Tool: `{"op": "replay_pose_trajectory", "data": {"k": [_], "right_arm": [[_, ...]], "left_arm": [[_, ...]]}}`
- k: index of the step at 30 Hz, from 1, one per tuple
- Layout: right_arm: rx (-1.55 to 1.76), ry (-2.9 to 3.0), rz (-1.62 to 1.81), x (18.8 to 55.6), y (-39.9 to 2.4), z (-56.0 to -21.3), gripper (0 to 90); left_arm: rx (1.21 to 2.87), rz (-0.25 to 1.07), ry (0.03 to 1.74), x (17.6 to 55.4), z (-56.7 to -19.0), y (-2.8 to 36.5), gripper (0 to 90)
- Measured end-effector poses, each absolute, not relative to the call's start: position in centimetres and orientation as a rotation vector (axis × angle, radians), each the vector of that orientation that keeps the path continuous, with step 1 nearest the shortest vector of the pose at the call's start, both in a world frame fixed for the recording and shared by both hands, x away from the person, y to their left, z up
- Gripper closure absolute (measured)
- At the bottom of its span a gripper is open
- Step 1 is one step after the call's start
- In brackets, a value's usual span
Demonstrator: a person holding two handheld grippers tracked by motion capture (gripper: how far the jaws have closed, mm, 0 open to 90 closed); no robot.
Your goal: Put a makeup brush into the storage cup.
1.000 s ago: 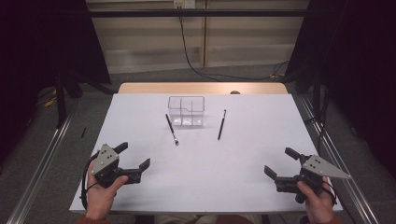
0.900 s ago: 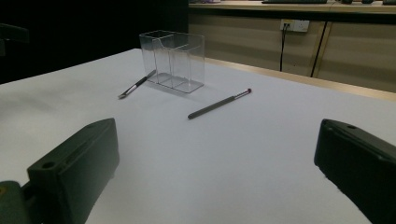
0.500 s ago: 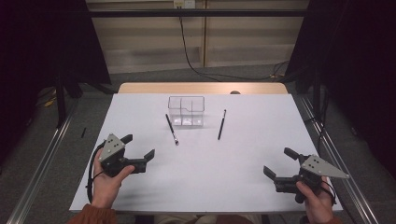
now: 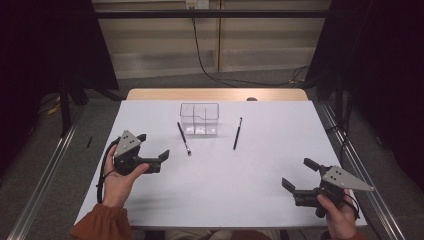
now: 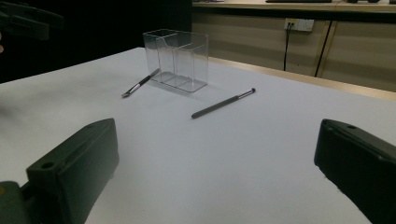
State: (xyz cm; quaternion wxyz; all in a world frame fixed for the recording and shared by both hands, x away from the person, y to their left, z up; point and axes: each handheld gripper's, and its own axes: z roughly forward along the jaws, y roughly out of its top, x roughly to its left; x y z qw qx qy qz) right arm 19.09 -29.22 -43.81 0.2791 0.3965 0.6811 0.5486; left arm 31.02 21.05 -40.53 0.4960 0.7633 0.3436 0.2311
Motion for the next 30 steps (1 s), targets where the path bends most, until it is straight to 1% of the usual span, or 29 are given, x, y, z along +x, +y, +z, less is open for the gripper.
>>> {"op": "replay_pose_trajectory", "data": {"k": [5, 18, 21, 25, 28, 30], "right_arm": [[1.065, 1.827, 1.473, 19.1, -29.2, -43.8, 0.0], [1.058, 1.840, 1.471, 19.1, -29.1, -43.9, 0.0], [1.061, 1.838, 1.471, 19.1, -29.1, -43.9, 0.0], [1.059, 1.839, 1.471, 19.1, -29.1, -43.9, 0.0], [1.059, 1.840, 1.471, 19.1, -29.1, -43.9, 0.0], [1.061, 1.840, 1.477, 19.1, -29.1, -43.9, 0.0]], "left_arm": [[1.870, 0.528, 0.858, 31.8, -40.2, 21.1, 4.4], [1.924, 0.524, 0.890, 34.5, -39.8, 20.0, 4.5], [1.944, 0.498, 0.907, 35.2, -39.7, 19.8, 4.5], [1.953, 0.498, 0.925, 35.8, -39.5, 19.4, 4.5], [1.963, 0.454, 0.943, 36.3, -39.8, 19.2, 4.4], [1.987, 0.446, 0.965, 36.7, -40.0, 19.0, 4.5]]}}
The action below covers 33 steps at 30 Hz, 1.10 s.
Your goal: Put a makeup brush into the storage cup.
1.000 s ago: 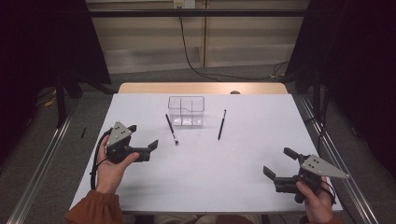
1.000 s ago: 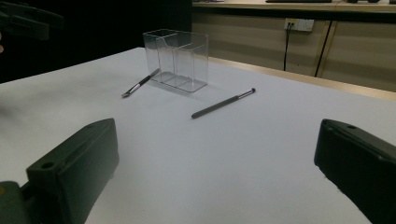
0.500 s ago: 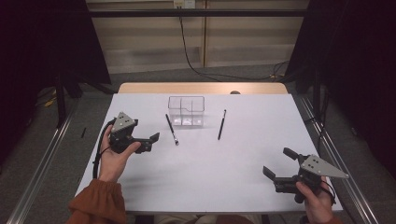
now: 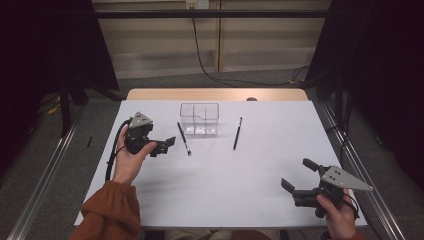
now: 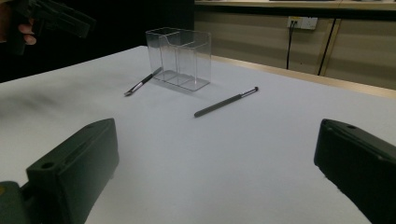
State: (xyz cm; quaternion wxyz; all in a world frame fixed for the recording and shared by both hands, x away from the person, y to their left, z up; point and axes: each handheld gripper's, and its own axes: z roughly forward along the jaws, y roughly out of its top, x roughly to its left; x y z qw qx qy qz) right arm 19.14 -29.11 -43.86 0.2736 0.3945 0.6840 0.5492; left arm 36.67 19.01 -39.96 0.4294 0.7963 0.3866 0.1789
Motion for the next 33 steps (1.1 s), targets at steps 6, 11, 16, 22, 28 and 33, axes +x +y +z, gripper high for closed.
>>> {"op": "replay_pose_trajectory", "data": {"k": [6, 11, 16, 22, 28, 33], "right_arm": [[1.059, 1.842, 1.473, 19.1, -29.1, -43.9, 0.0], [1.060, 1.843, 1.473, 19.1, -29.1, -43.9, 0.0], [1.061, 1.844, 1.471, 19.1, -29.1, -43.9, 0.0], [1.067, 1.850, 1.471, 19.2, -29.1, -43.9, 0.0], [1.069, 1.849, 1.472, 19.2, -29.0, -43.9, 0.0], [1.064, 1.855, 1.469, 19.2, -29.0, -43.9, 0.0]], "left_arm": [[2.071, 0.420, 0.982, 37.2, -39.9, 18.7, 4.5], [2.118, 0.425, 0.994, 37.7, -40.2, 18.6, 4.5], [2.156, 0.387, 1.025, 39.0, -40.5, 18.3, 4.4], [2.196, 0.381, 1.074, 40.6, -41.0, 17.9, 4.5], [2.230, 0.353, 1.113, 41.7, -41.2, 17.3, 4.5], [2.241, 0.360, 1.128, 42.3, -41.1, 16.8, 4.4]]}}
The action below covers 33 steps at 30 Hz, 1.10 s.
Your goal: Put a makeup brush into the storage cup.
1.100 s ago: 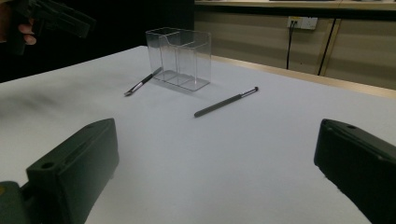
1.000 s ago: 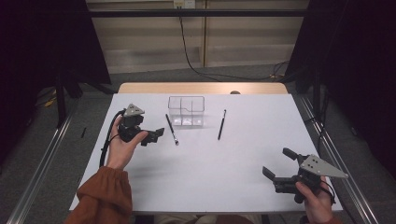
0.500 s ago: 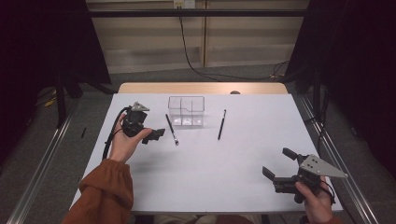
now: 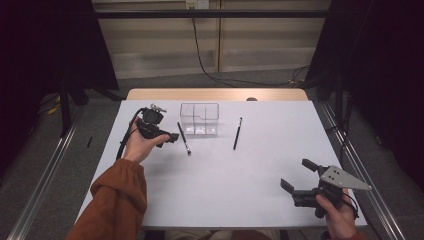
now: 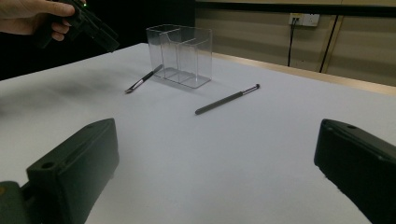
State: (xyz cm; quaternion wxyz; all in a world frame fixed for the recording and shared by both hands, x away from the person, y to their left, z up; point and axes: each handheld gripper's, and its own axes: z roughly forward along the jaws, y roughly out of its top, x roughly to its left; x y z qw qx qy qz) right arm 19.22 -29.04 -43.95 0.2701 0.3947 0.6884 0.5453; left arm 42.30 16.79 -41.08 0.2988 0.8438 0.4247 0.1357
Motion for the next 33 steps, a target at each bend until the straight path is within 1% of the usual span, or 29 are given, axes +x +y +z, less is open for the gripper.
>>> {"op": "replay_pose_trajectory", "data": {"k": [5, 8, 10, 14, 16, 20, 23, 26, 29, 33], "right_arm": [[1.067, 1.855, 1.471, 19.2, -29.0, -44.0, 0.0], [1.066, 1.857, 1.470, 19.3, -29.0, -44.0, 0.0], [1.066, 1.857, 1.470, 19.2, -29.0, -44.0, 0.0], [1.069, 1.856, 1.467, 19.3, -29.0, -44.0, 0.0], [1.067, 1.857, 1.468, 19.3, -29.0, -44.0, 0.0], [1.067, 1.858, 1.469, 19.2, -29.0, -44.0, 0.0], [1.064, 1.861, 1.468, 19.2, -29.0, -44.0, 0.0], [1.062, 1.863, 1.469, 19.3, -29.0, -44.0, 0.0], [1.059, 1.865, 1.468, 19.3, -29.0, -44.0, 0.0], [1.060, 1.867, 1.469, 19.3, -29.0, -44.0, 0.0]], "left_arm": [[2.297, 0.326, 1.121, 43.1, -41.2, 16.2, 4.4], [2.311, 0.326, 1.154, 43.7, -41.4, 16.0, 4.6], [2.333, 0.325, 1.151, 44.0, -41.6, 15.8, 5.9], [2.359, 0.313, 1.165, 44.6, -41.9, 15.1, 5.8], [2.384, 0.274, 1.183, 45.0, -42.4, 14.6, 5.6], [2.403, 0.271, 1.237, 45.5, -43.1, 14.4, 6.3], [2.395, 0.240, 1.270, 45.8, -43.5, 14.3, 7.5], [2.399, 0.250, 1.275, 46.0, -43.5, 14.2, 8.1], [2.388, 0.233, 1.286, 46.1, -43.8, 13.9, 8.2], [2.413, 0.229, 1.310, 46.3, -44.1, 13.5, 9.1]]}}
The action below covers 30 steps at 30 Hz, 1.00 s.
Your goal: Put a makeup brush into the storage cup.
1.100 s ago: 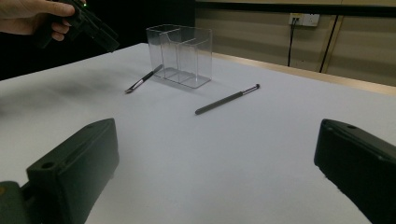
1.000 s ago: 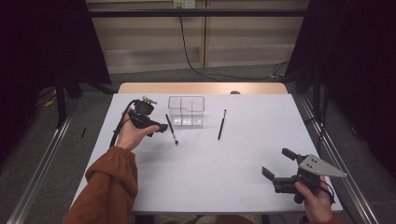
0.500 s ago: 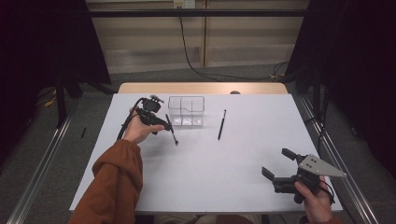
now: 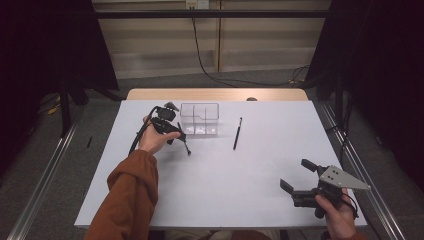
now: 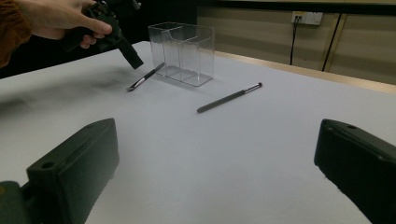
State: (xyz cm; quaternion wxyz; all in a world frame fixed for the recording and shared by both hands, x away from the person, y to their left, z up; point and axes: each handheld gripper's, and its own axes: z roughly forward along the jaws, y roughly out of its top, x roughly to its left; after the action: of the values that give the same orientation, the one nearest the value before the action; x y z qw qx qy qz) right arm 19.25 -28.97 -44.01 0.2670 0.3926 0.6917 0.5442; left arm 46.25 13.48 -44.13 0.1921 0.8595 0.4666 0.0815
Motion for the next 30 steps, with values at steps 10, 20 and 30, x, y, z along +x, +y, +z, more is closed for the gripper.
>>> {"op": "replay_pose_trajectory", "data": {"k": [10, 20, 30], "right_arm": [[1.062, 1.871, 1.468, 19.3, -29.0, -44.0, 0.0], [1.060, 1.872, 1.472, 19.2, -29.0, -44.0, 0.0], [1.061, 1.872, 1.471, 19.2, -29.0, -44.0, 0.0]], "left_arm": [[2.377, 0.235, 1.348, 46.5, -44.8, 12.8, 9.7], [2.412, 0.251, 1.359, 46.5, -45.8, 12.0, 9.3], [2.452, 0.293, 1.385, 46.6, -46.3, 11.9, 8.3]]}}
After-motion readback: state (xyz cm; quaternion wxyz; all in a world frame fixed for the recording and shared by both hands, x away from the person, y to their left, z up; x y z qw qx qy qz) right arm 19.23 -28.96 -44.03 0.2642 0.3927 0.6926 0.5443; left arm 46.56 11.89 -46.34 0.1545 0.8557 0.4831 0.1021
